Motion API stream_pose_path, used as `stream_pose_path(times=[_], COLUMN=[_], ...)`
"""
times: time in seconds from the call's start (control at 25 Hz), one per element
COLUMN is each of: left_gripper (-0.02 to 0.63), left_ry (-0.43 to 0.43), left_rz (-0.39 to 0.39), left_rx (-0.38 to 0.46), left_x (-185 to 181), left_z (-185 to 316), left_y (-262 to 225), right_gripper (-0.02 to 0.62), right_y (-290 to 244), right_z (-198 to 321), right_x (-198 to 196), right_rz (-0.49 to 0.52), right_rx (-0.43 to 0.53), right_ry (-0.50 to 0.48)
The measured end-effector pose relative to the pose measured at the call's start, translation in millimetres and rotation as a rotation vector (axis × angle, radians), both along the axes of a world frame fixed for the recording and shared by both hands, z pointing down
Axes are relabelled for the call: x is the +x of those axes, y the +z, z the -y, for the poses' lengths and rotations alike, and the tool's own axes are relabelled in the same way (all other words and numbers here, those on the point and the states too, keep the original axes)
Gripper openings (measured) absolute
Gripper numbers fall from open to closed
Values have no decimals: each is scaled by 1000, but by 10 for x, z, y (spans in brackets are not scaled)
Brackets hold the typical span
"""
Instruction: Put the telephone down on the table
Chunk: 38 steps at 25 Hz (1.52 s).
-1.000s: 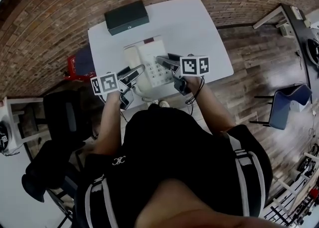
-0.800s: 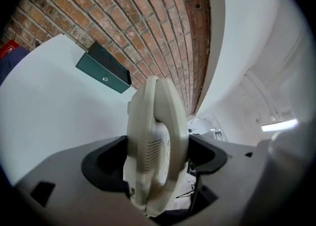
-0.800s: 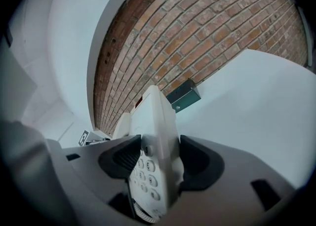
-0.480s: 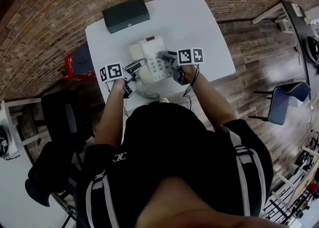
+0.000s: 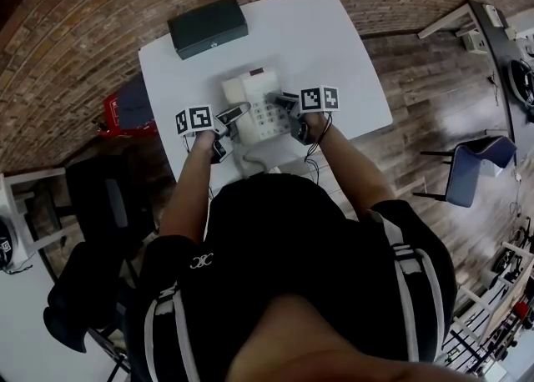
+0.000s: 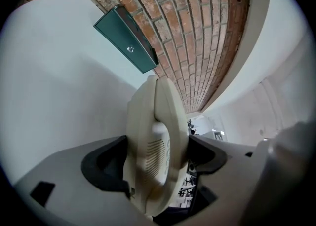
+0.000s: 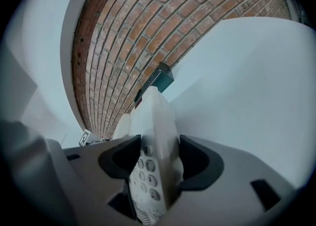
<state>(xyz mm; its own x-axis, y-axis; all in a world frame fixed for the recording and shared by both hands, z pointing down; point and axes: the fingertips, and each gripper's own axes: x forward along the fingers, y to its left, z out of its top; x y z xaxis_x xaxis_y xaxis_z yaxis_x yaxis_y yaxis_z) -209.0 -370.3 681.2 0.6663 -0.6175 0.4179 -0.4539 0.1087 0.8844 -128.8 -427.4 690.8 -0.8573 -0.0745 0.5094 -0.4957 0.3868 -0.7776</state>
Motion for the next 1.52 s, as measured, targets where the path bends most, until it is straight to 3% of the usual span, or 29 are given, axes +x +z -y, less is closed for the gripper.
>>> stream_pose_path(times=[0.44,0.88,1.0,1.2,1.32,1.36,1.44,1.52], left_gripper=[376,376,376,376,374,351,182,126], left_ry=[-6,6,-3,-26,-52,-77,-154,-226], left_rz=[-1,21,105,321,497,549,652,741], left_rx=[-32,-50,-33,80,201,246,338,428], left_x=[14,6,-71,-318,-478,-524,-628,-700], left_z=[-34,-44,-53,-56,-35,-20,12,31], left_y=[198,239,200,-131,-518,-676,-1019,-1367], right_gripper=[216,218,218,216,101,76,38,17], right_y=[205,272,249,-44,-503,-683,-1035,-1406], right_z=[-51,-63,-39,283,498,537,575,581], right_x=[14,17,48,201,252,248,214,172], right_rz=[-34,-8,-51,-129,-98,-74,-24,16], right_rx=[-26,-37,14,250,402,447,536,647], right_ry=[-1,1,-6,92,180,199,221,244])
